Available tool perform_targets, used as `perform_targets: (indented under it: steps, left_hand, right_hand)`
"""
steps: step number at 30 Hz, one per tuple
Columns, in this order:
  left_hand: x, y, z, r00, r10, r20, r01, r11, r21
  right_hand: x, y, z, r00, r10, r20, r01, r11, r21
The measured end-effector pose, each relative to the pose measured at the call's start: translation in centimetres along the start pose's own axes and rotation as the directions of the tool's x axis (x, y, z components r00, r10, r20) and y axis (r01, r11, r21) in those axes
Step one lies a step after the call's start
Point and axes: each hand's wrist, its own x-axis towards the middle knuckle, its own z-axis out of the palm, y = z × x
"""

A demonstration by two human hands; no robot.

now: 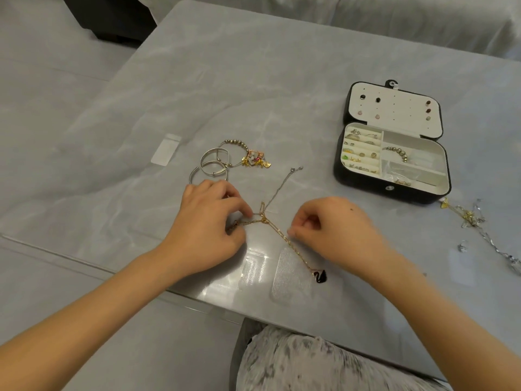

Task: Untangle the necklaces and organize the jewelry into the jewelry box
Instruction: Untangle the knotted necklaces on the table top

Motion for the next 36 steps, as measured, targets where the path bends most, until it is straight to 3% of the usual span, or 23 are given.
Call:
perform_targets:
  steps: [9, 19, 25, 36]
  left_hand:
    - [0.7, 1.7, 2.1, 0.99, -0.11, -0.09, 0.092, 0.979, -0.185]
    - [0.2, 1.9, 2.2, 0.975, -0.213, -0.067, 0.19, 0.948, -0.255]
    - [-0.5, 1.3, 1.6, 0.986, -0.165, -0.005, 0.158, 0.951, -0.267]
    - [-1.1, 1.3, 0.9, 0.99, -0.136, 0.019, 0.137, 0.952, -0.276]
  right_hand:
    - [2.8, -1.6, 2.7, 0.99, -0.009, -0.138, 0.021, 0.996, 0.082]
    - [2.8, -1.6, 3.1, 0.989, 0.026, -0.144, -0.014, 0.996, 0.083]
    - [2.1, -1.4, 2.8, 0.995, 0.006, -0.102, 0.007, 0.993, 0.121]
    - [1.6, -0.7, 2.3, 0.999, 0.001, -0.051, 0.001, 0.999, 0.039]
